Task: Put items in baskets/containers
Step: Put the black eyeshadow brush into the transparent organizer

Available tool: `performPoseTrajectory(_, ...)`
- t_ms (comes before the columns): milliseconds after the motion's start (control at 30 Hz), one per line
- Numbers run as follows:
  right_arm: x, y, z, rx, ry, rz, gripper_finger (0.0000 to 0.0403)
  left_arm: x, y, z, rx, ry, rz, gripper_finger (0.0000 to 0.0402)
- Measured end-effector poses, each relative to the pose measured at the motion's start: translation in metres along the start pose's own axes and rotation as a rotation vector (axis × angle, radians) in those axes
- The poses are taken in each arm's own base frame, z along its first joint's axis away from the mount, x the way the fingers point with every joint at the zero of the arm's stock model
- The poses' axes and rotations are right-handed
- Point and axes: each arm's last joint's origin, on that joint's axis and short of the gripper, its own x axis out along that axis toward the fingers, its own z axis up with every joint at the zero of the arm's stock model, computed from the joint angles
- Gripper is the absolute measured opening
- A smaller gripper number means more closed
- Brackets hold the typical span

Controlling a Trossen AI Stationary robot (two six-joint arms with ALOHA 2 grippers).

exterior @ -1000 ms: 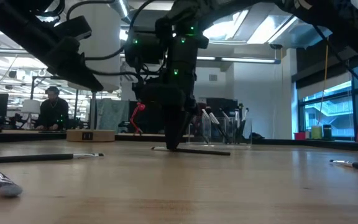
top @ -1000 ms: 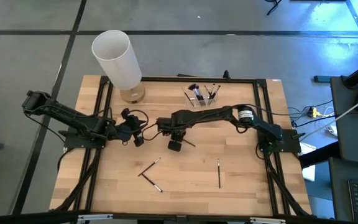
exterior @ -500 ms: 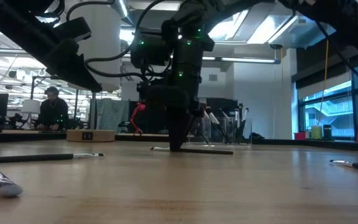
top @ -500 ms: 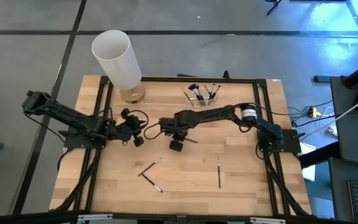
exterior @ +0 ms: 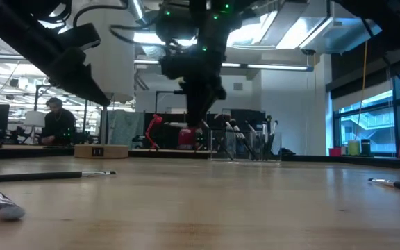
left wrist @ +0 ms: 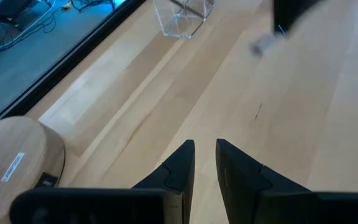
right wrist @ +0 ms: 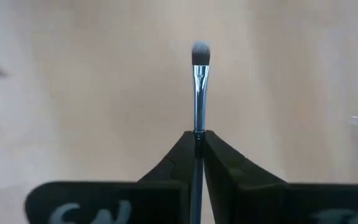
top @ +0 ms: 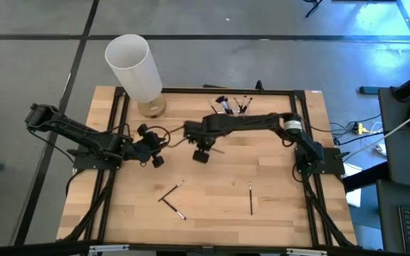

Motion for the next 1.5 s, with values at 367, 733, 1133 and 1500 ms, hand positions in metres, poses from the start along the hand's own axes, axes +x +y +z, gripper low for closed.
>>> performPoseTrajectory(367, -0.095, -0.071, -0.004, 0.167, -0.404, -0.330, 0.0028, 0.000, 0.001, -0.002, -0.013, 0.015, 0.008, 0.0061)
performPoseTrajectory(733, -0.047, -0.109, -0.028, 0.248, -0.760, -0.343, 0.0028, 0.000, 0.001, -0.002, -0.013, 0.014, 0.008, 0.0061)
performPoseTrajectory(1133, -0.005, -0.128, -0.063, 0.324, -0.684, -0.386, 0.0063, 0.000, 0.002, -0.001, -0.015, 0.001, 0.034, 0.0061)
performPoseTrajectory(1500, -0.037, -0.108, -0.059, 0.332, -0.704, -0.274, 0.0121, 0.000, 0.002, -0.001, -0.021, 0.001, 0.034, 0.0061)
